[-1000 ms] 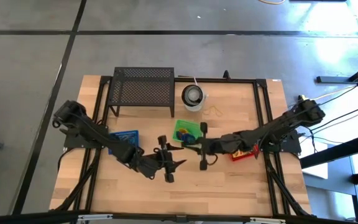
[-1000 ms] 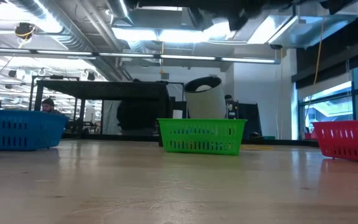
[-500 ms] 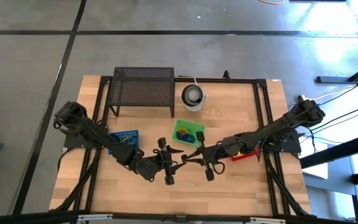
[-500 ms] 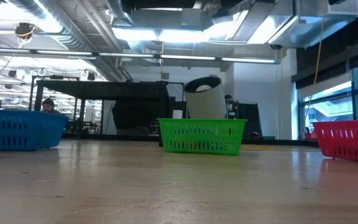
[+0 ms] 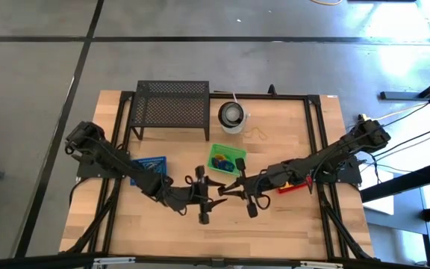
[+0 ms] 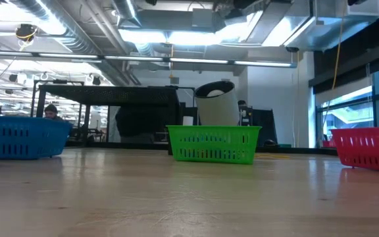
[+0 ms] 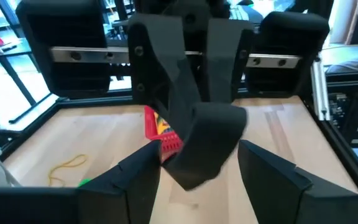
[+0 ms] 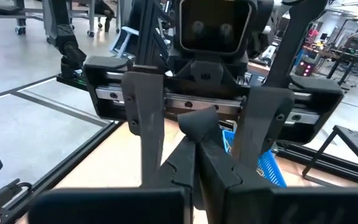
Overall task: Pick & Place Office Desk Supplies
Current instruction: Put the black rubber band into the blue bin
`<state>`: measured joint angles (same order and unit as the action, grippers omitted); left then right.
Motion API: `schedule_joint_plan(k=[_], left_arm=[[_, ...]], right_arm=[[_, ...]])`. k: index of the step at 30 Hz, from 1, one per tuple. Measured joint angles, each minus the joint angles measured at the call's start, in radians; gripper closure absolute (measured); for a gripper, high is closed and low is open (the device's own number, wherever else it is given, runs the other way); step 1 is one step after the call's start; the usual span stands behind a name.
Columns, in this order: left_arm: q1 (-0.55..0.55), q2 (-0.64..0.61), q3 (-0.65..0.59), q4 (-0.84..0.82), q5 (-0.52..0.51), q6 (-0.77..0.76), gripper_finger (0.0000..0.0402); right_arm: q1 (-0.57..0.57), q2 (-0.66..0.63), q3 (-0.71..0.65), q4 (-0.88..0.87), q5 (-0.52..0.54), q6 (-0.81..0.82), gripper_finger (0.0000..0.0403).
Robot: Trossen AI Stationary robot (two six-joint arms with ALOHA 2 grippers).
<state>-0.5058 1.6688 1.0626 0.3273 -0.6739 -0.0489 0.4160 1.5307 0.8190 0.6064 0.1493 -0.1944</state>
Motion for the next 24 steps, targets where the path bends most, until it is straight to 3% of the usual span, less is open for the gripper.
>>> schedule_joint_plan(k=[5, 16, 20, 24], left_arm=[[0.012, 0.000, 0.000, -0.012, 0.021, -0.005, 0.0239], [0.003, 0.000, 0.000, -0.017, 0.099, 0.007, 0.0389], [0.003, 0.000, 0.000, -0.017, 0.111, 0.001, 0.0392], [0.002, 0.000, 0.000, -0.017, 0.114, -0.018, 0.0392]], right_arm=[[0.000, 0.000, 0.000, 0.000, 0.000, 0.000, 0.0391], [0.001, 0.000, 0.000, -0.002, -0.007, 0.005, 0.0391], [0.000, 0.000, 0.000, -0.002, -0.015, 0.080, 0.0386], [0.000, 0.000, 0.000, -0.002, -0.014, 0.110, 0.0354]])
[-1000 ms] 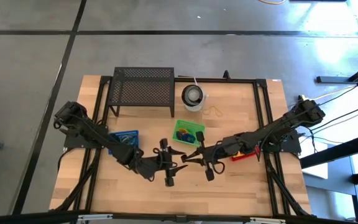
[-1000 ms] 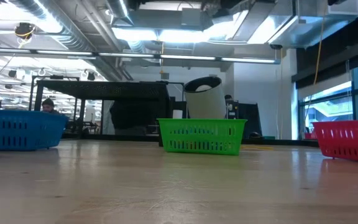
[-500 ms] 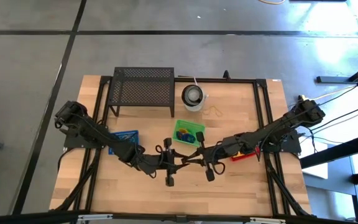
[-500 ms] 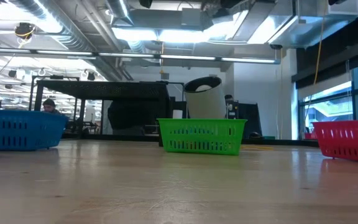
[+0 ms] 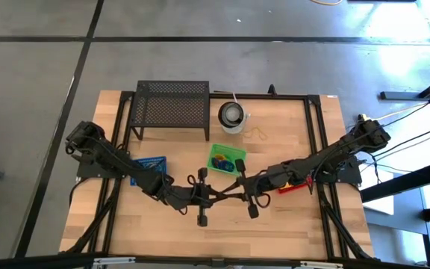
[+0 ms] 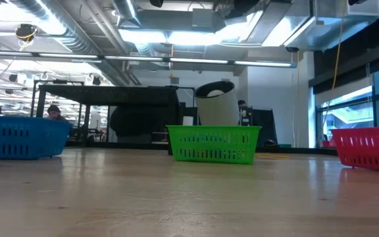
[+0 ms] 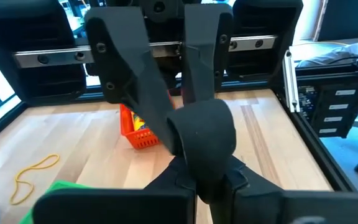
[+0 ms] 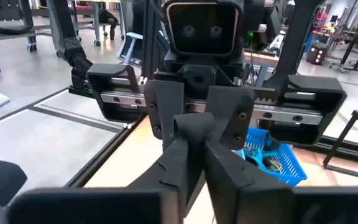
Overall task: Pick & Place Office Desk Supplies
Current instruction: Put the black rubber band into the blue bin
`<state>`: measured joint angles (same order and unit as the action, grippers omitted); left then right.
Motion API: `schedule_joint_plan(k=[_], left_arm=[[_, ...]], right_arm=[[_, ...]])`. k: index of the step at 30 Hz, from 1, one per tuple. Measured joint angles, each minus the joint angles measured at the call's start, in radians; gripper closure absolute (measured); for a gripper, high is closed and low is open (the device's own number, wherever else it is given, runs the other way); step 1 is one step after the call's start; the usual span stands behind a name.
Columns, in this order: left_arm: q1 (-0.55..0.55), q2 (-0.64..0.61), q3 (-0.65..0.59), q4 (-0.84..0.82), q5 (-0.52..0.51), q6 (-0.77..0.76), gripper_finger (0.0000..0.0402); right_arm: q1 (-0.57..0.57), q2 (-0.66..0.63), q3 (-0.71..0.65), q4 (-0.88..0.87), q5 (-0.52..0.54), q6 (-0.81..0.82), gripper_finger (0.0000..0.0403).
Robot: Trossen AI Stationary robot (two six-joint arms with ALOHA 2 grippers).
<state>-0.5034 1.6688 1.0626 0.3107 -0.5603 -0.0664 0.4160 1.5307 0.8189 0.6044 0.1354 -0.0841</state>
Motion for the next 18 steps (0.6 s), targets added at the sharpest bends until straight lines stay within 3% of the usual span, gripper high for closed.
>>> schedule_joint_plan(k=[11, 15, 18], left_arm=[[-0.001, -0.002, 0.000, -0.076, 0.006, -0.089, 0.0390], [0.001, -0.030, 0.000, -0.273, 0.001, -0.170, 0.0391], [0.010, -0.075, 0.000, -0.490, -0.005, -0.323, 0.0390]], right_arm=[[0.000, 0.000, 0.000, -0.059, 0.046, 0.033, 0.0231], [0.000, 0.000, 0.000, -0.074, 0.088, 0.034, 0.0218], [0.000, 0.000, 0.000, -0.078, 0.094, 0.035, 0.0218]])
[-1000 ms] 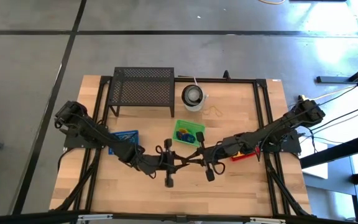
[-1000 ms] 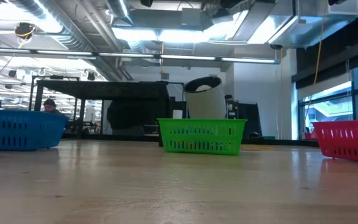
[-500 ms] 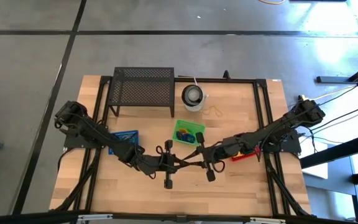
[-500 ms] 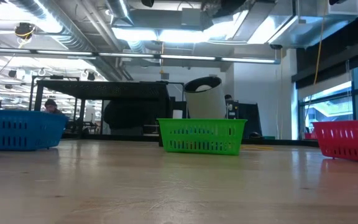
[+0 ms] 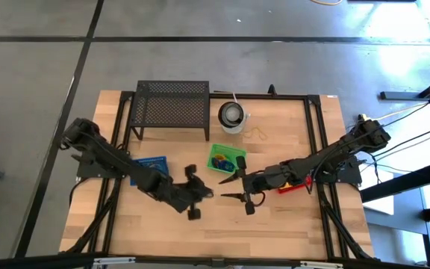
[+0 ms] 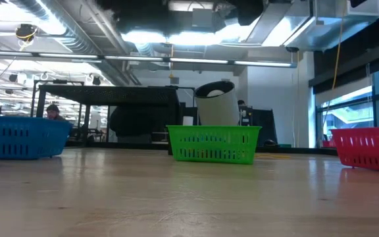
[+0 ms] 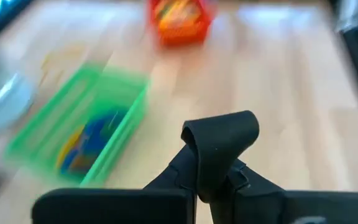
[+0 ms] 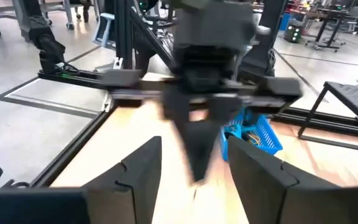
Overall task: Pick & Place Office Desk Supplies
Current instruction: Put the black rubber band into the blue bin
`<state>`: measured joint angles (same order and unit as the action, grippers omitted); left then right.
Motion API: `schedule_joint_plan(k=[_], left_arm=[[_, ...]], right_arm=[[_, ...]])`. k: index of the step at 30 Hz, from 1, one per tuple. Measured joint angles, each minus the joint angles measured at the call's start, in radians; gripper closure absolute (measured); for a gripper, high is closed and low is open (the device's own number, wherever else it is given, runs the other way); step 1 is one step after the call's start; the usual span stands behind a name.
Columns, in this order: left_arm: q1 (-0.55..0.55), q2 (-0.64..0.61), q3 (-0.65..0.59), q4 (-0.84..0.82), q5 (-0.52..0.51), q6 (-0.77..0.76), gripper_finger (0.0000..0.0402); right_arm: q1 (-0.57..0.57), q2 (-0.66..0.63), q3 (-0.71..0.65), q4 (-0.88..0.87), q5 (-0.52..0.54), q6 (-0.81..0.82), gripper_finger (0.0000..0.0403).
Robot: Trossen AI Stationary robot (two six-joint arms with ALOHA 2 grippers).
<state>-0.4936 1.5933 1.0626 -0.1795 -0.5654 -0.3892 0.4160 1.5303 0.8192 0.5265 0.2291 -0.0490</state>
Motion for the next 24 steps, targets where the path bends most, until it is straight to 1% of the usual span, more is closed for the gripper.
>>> schedule_joint_plan(k=[3, 7, 10, 12, 14, 17, 21, 24], left_arm=[[0.008, -0.060, 0.000, -0.247, 0.007, -0.161, 0.0390], [0.010, -0.131, 0.001, -0.609, 0.048, -0.399, 0.0389], [0.011, -0.151, 0.001, -0.845, 0.065, -0.609, 0.0389], [0.011, -0.151, -0.008, -0.969, 0.076, -0.727, 0.0389], [0.011, -0.151, -0.035, -1.028, 0.110, -0.807, 0.0389], [0.011, -0.151, -0.099, -1.033, 0.170, -0.878, 0.0389], [0.011, -0.151, -0.187, -1.019, 0.252, -0.917, 0.0389], [0.011, -0.150, -0.223, -1.017, 0.286, -0.938, 0.0384]], right_arm=[[0.000, 0.000, 0.000, -0.012, 0.000, 0.000, 0.0222], [0.000, 0.000, 0.000, -0.011, 0.000, -0.011, 0.0229], [0.000, 0.000, 0.000, -0.011, 0.000, -0.011, 0.0232], [0.000, 0.000, 0.000, -0.012, 0.000, -0.012, 0.0234], [0.000, 0.000, 0.000, -0.011, 0.000, -0.014, 0.0234], [0.000, 0.000, 0.000, -0.011, -0.001, -0.014, 0.0234], [0.000, 0.000, 0.000, -0.011, -0.001, -0.015, 0.0234], [0.000, 0.000, 0.000, -0.011, -0.001, -0.015, 0.0234]])
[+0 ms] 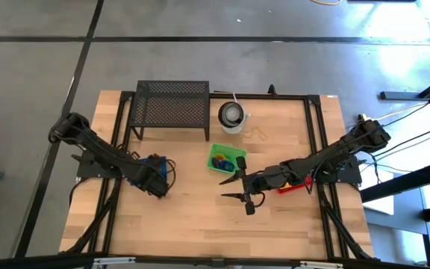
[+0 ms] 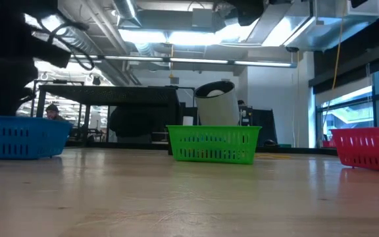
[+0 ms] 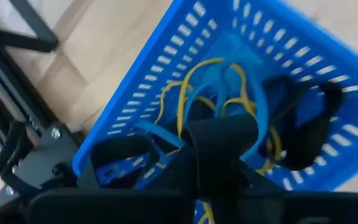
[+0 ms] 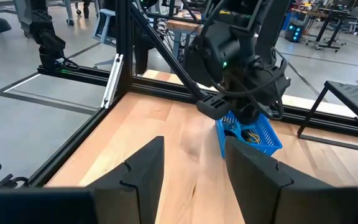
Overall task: Pick & Place Office Desk Supplies
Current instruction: Put the black rubber band into the blue bin, then put the yellow rubber band into the blue bin
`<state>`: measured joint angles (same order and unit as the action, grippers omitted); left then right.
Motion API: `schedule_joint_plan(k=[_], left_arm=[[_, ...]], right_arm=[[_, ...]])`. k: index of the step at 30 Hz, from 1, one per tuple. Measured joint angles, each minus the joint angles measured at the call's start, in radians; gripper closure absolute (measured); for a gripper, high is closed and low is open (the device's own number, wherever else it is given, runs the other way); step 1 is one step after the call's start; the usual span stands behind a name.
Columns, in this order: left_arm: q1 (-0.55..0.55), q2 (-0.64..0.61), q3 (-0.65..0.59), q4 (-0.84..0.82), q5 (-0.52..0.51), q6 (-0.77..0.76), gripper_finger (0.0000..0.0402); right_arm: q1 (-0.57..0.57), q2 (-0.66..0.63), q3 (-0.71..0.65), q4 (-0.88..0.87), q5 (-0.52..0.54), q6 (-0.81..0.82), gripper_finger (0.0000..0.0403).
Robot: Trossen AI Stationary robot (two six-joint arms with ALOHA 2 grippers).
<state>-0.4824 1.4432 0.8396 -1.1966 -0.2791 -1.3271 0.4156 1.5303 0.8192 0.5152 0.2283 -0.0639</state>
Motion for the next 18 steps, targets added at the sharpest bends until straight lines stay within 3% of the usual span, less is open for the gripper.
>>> schedule_joint_plan(k=[18], left_arm=[[0.007, 0.000, -0.005, -0.019, 0.008, -0.025, 0.0254]], right_arm=[[-0.001, 0.000, 0.000, 0.000, 0.000, -0.003, 0.0234]])
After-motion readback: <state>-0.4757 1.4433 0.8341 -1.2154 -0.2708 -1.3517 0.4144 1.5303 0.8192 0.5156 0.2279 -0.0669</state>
